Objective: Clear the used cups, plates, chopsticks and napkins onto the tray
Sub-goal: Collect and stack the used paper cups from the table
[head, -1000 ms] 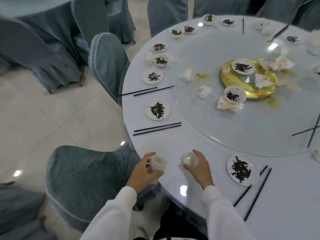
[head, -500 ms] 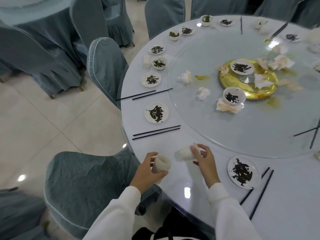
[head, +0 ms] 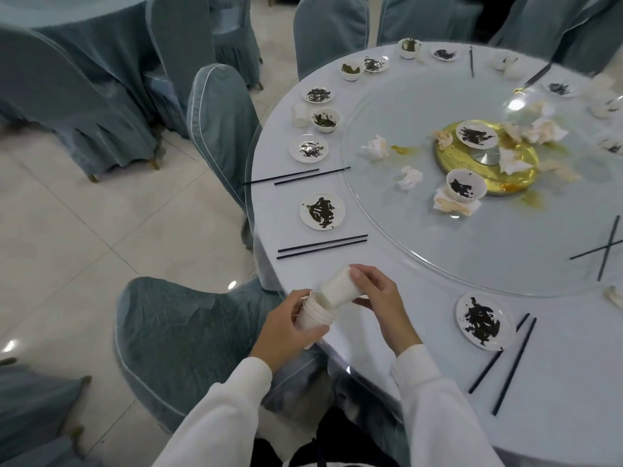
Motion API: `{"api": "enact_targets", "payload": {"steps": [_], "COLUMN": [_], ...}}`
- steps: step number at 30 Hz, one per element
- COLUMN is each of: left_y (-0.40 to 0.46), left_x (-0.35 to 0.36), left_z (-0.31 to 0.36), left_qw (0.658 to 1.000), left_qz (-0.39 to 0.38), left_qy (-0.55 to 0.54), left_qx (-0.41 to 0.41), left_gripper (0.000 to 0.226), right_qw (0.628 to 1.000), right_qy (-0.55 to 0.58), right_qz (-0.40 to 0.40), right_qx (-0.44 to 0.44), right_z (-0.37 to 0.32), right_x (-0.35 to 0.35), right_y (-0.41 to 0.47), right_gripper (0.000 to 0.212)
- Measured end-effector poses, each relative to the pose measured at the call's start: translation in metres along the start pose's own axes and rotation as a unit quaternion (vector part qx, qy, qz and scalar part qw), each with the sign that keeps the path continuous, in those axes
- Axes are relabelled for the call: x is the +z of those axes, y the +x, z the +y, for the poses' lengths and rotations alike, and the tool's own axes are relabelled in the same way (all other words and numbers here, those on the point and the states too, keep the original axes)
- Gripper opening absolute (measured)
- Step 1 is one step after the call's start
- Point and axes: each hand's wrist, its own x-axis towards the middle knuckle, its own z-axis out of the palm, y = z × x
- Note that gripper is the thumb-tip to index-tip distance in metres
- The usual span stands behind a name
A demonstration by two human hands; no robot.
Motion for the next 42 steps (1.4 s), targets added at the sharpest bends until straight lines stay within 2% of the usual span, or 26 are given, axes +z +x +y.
{"api": "enact_targets", "payload": {"steps": [10,15,19,25,29,33,35,39,42], "left_y": [-0.043,-0.063,-0.071,-0.074,-0.068,-0.065,-0.062,-0.06,-0.06], "left_x": [-0.082,-0.115,-0.118,-0.102,-0.095,-0.093,-0.097,-0.107,-0.115], "left_z": [-0.026,-0.048,-0.056,-0.042,-0.023,-0.009,-0.01,-0.014,-0.017], "left_qw": [0.996,0.995,0.992,0.989,0.989,0.993,0.995,0.996,0.996], "left_qz": [-0.048,-0.056,-0.086,-0.109,-0.101,-0.071,-0.044,-0.003,0.014], "left_qy": [-0.044,-0.046,-0.058,-0.058,-0.052,-0.047,-0.056,-0.057,-0.06], "left_qx": [0.053,0.067,0.072,0.087,0.092,0.081,0.069,0.069,0.071], "left_gripper": [0.072,0.066,0.067,0.071,0.07,0.07,0.072,0.077,0.078], "right_qw": [0.997,0.995,0.989,0.98,0.985,0.995,0.998,0.998,0.997], "right_qy": [-0.033,-0.041,-0.082,-0.124,-0.111,-0.061,-0.028,-0.023,-0.041], "right_qz": [0.064,0.092,0.12,0.152,0.133,0.065,0.024,-0.036,-0.055], "right_qx": [-0.025,-0.016,-0.014,-0.004,0.006,0.035,0.043,0.047,0.044], "right_z": [0.013,0.025,0.028,0.025,0.017,0.011,0.013,0.015,0.009], "right_x": [0.099,0.149,0.162,0.152,0.147,0.14,0.137,0.138,0.145], "right_y": [-0.065,-0.093,-0.112,-0.121,-0.116,-0.111,-0.108,-0.099,-0.094], "right_gripper": [0.019,0.024,0.028,0.045,0.068,0.082,0.08,0.06,0.063]}}
